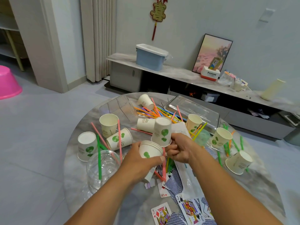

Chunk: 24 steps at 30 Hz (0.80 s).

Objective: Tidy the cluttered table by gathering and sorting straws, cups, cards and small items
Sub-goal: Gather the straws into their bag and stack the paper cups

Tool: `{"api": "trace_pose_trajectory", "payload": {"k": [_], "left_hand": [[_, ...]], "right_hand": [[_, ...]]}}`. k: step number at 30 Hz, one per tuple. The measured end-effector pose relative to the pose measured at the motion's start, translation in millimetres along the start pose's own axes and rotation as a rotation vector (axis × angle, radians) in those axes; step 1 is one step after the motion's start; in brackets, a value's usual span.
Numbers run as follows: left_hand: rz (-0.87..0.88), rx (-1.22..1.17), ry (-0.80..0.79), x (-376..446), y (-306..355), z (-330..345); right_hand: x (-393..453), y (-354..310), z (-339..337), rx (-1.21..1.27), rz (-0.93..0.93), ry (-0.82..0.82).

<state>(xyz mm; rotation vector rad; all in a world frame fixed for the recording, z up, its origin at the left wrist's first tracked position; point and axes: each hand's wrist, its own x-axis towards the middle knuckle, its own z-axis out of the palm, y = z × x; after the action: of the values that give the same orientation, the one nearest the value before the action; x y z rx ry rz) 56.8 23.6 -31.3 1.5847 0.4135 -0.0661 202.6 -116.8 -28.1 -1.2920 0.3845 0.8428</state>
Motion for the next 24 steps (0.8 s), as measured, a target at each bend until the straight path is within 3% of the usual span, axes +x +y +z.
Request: {"api": "trace_pose_trajectory", "payload": {"k": [3, 5, 6, 10, 12, 15, 17, 20, 24], "left_hand": [[0.006, -0.007, 0.012, -0.1, -1.8, -0.2], [0.011, -0.017, 0.025, 0.3, -3.5, -0.1], [0.02, -0.02, 0.031, 0.9, -4.3, -0.2], [0.021, -0.123, 0.049, 3.1, -2.8, 0.3], [0.019, -0.196, 0.071, 4.8, -4.5, -0.4], [0.02, -0.24, 0.109, 7.2, -10.8, 0.1], [0.016, -0.263, 0.118, 9.3, -15.5, 3.2], [0.037, -0.276, 0.119, 10.4, -17.1, 10.5], [0.036, -0.279, 0.112, 11.9, -16.4, 13.6]], "right_hand": [[-16.5, -2.4, 2.6, -0.544, -0.537, 0.189], [-30.6, -5.1, 5.7, -0.8, -0.799, 0.09], [-35.4, -6.1, 8.6, -0.893, -0.828, 0.001], [-36.1, -6.1, 21.0, -1.104, -0.667, -0.196], [-24.5, -12.3, 32.6, -1.053, -0.717, -0.091], [13.8, -30.4, 49.5, -0.97, -0.845, 0.246], [44.8, -35.5, 58.3, -1.094, -0.746, 0.368], [84.1, -30.2, 64.0, -0.92, -0.59, 0.422], [99.7, -28.4, 60.4, -0.778, -0.588, 0.478]]}}
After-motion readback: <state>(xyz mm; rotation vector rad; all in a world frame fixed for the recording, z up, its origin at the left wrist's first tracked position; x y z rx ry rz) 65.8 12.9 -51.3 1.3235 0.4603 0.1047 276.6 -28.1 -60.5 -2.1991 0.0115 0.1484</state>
